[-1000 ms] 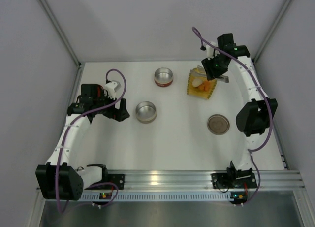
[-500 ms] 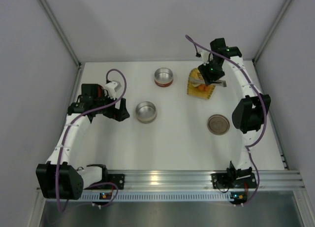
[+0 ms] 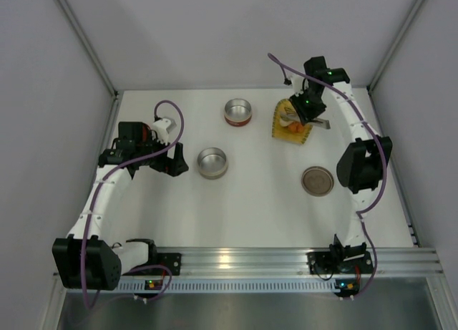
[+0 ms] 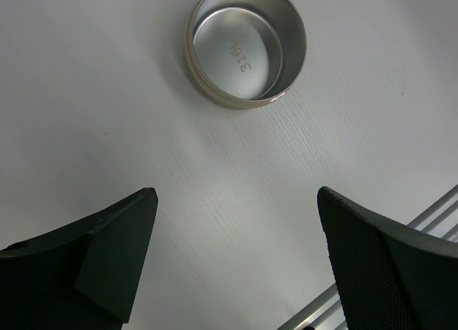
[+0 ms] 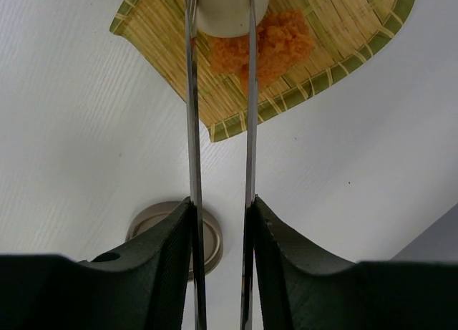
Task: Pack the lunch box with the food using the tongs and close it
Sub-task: Pick up the fake food from the plate.
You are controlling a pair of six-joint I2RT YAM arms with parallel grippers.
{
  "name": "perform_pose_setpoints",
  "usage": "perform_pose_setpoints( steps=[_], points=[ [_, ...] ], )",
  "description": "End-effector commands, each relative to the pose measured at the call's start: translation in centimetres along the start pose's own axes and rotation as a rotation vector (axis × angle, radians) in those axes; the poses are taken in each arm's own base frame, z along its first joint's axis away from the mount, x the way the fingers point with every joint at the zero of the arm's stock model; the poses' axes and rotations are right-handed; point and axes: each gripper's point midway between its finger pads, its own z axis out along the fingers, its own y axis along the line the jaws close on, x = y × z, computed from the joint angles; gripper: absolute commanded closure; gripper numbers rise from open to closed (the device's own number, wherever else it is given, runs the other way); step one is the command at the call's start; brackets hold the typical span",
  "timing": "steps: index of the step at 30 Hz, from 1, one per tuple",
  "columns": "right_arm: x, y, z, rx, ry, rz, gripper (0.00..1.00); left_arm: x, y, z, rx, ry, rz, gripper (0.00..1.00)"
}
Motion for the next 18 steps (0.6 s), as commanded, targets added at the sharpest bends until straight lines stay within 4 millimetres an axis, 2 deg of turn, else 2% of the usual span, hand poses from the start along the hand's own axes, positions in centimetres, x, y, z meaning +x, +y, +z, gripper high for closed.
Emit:
perform_pose_setpoints(
  steps=[1, 4, 7, 8, 14, 18],
  points=[
    [-0.9, 0.8, -2.2, 0.018, -0.018, -0.046, 0.66, -1.4, 0.1, -0.3, 0.002, -0.039, 0.025, 0.02],
    [-0.7, 0.8, -2.4, 0.017, -0.016, -0.049, 0.75, -1.5, 0.1, -0.3, 0.003, -0.04, 0.024, 0.02],
    [-0.9, 0.8, -2.9, 0.021, -0.03, -0.045, 0.91, -1.5, 0.1, -0.3, 0.001, -0.04, 0.023, 0.02],
    [-1.1, 0.8, -3.0, 0.022, -0.039, -0.046, 1.0, -1.5, 0.1, -0.3, 0.0, -0.04, 0.024, 0.02],
    [-2.2, 0.9, -4.4, 0.024, -0.107, -0.034, 1.0, -1.5, 0.1, -0.5, -0.004, -0.042, 0.021, 0.02],
    [-3.6, 0.7, -5.9, 0.035, -0.19, -0.022, 1.0, -1.6, 0.2, -0.5, -0.012, -0.044, 0.023, 0.02]
  ],
)
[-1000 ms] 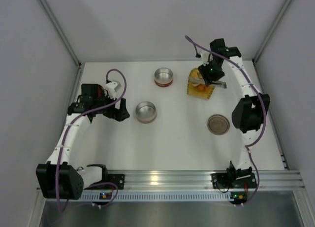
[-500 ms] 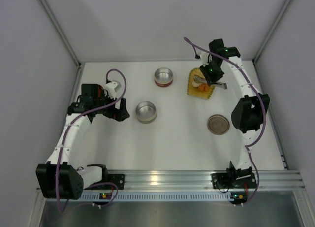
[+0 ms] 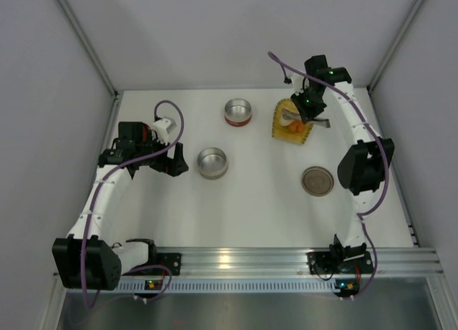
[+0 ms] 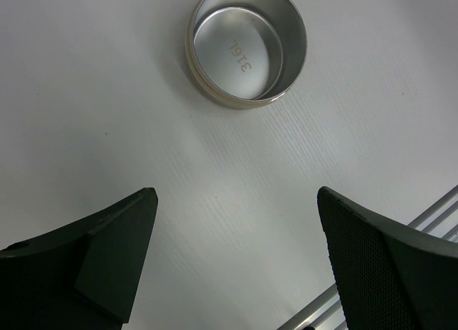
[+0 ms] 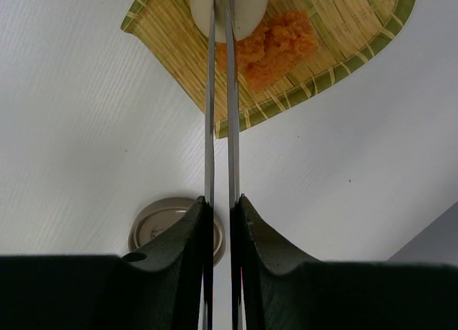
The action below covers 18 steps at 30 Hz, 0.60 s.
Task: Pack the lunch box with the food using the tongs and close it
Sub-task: Pick up the fake food from the plate, then place the fake food in the packing box.
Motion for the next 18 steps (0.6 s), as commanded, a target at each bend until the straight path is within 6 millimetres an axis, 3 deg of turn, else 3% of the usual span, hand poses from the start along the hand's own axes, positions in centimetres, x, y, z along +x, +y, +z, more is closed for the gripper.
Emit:
perform_pose_setpoints(
  steps=[1, 9, 15, 18],
  points=[
    [-3.9, 0.4, -5.8, 0.04, -0.204, -0.005, 1.0, -1.6, 0.2, -0.5, -0.012, -0.042, 0.022, 0.02],
    [-6.0, 0.8, -8.0, 0.033, -0.332, 0.023, 1.0, -1.7, 0.6, -0.6, -0.034, -0.044, 0.019, 0.02],
    [-9.5, 2.1, -9.1, -0.054, -0.498, 0.076, 1.0, -2.5, 0.6, -0.5, -0.03, -0.065, -0.001, 0.02],
    [-11.1, 3.1, -8.4, -0.105, -0.546, 0.079, 1.0, -2.8, 0.8, -0.4, -0.038, -0.062, -0.017, 0.02]
  ],
)
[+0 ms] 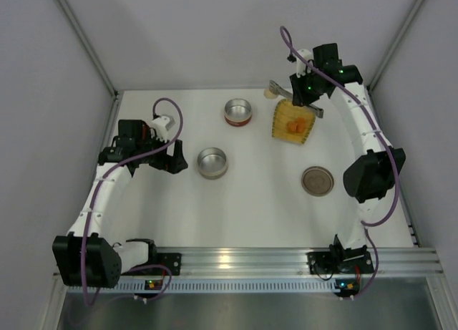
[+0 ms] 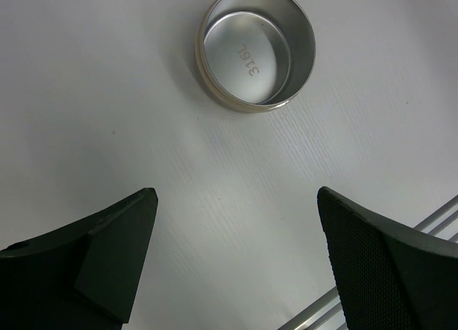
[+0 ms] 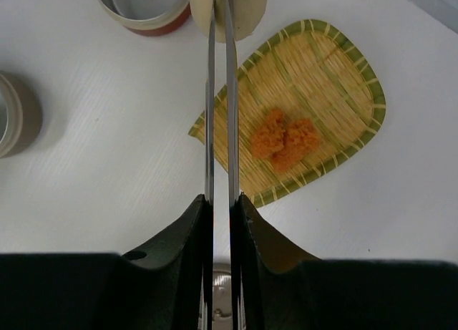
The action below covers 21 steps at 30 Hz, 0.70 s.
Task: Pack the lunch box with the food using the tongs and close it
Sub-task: Place the fake food in the packing box.
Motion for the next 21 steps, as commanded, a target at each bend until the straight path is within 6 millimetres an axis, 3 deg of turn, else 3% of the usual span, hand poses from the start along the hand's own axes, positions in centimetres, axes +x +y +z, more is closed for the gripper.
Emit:
perform_pose_setpoints(
  steps=[1, 9, 13, 21],
  points=[
    [-5.8, 2.8, -1.2, -0.08, -0.228, -0.007, 1.0, -2.6, 0.5, -0.5, -0.014, -0.065, -0.003, 0.02],
    [-8.8, 4.8, 1.8, -0.133, -0.333, -0.029, 1.0, -3.7, 2.1, -1.0, 0.06, -0.093, -0.14, 0.02],
    [-8.9, 5.4, 3.6, -0.15, -0.334, -0.028, 1.0, -3.9, 3.0, -0.8, 0.064, -0.09, -0.18, 0.02],
    [-7.3, 7.0, 6.8, -0.192, -0.298, -0.044, 1.0, -4.0, 3.3, -0.2, 0.078, -0.084, -0.205, 0.02]
  ],
)
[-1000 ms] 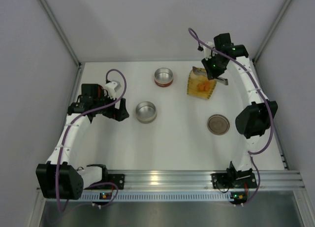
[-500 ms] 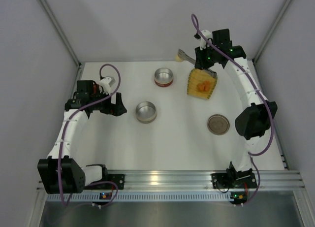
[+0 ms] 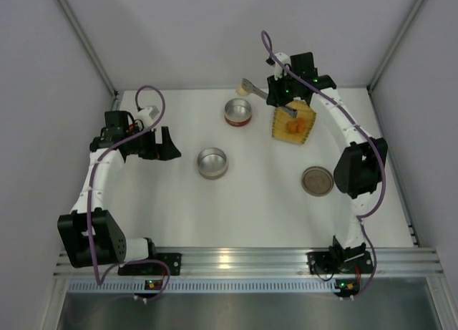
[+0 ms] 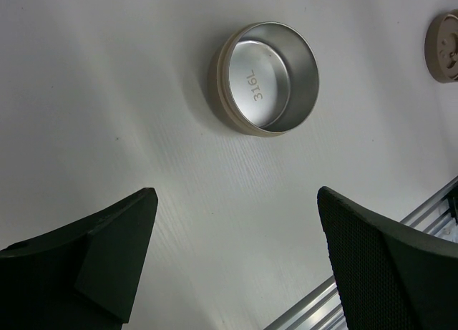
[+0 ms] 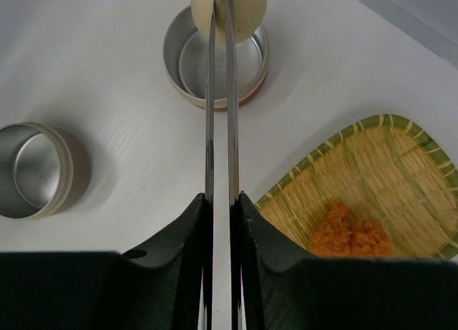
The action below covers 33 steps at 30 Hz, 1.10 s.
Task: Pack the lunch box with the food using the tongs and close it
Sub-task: Place the fake food in the packing box.
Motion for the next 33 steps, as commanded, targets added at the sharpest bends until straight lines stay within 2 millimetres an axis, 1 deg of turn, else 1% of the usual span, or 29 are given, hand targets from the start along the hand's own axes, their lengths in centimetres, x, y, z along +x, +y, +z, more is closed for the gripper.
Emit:
perform_pose_setpoints(
  steps=[1, 8, 12, 17, 22, 29, 33],
  points=[
    [-2.1, 1.6, 1.2, -0.037, -0.09, -0.044, 1.0, -2.0, -0.6, -0.3, 0.033, -0.052, 0.019, 0.02],
    [-1.0, 1.5, 3.0, -0.041, -0.067, -0.033, 1.0, -1.7, -0.4, -0.2, 0.031, -0.043, 0.027, 0.02],
    [0.3, 1.8, 4.5, -0.057, -0.036, -0.028, 1.0, -1.7, -0.2, -0.1, 0.026, -0.039, 0.031, 0.02],
    [1.4, 1.9, 5.9, -0.069, -0.017, -0.022, 1.0, -1.5, 0.0, 0.2, 0.029, -0.029, 0.022, 0.02],
    [1.9, 2.0, 6.8, -0.075, -0.011, -0.016, 1.0, -1.5, 0.1, 0.4, 0.031, -0.025, 0.026, 0.02],
    [3.4, 2.2, 8.4, -0.086, 0.02, -0.013, 1.0, -1.4, 0.3, 0.6, 0.032, -0.017, 0.025, 0.02],
    [4.1, 2.2, 8.7, -0.087, 0.033, -0.014, 1.0, -1.2, 0.4, 0.7, 0.029, -0.012, 0.021, 0.02]
  ],
)
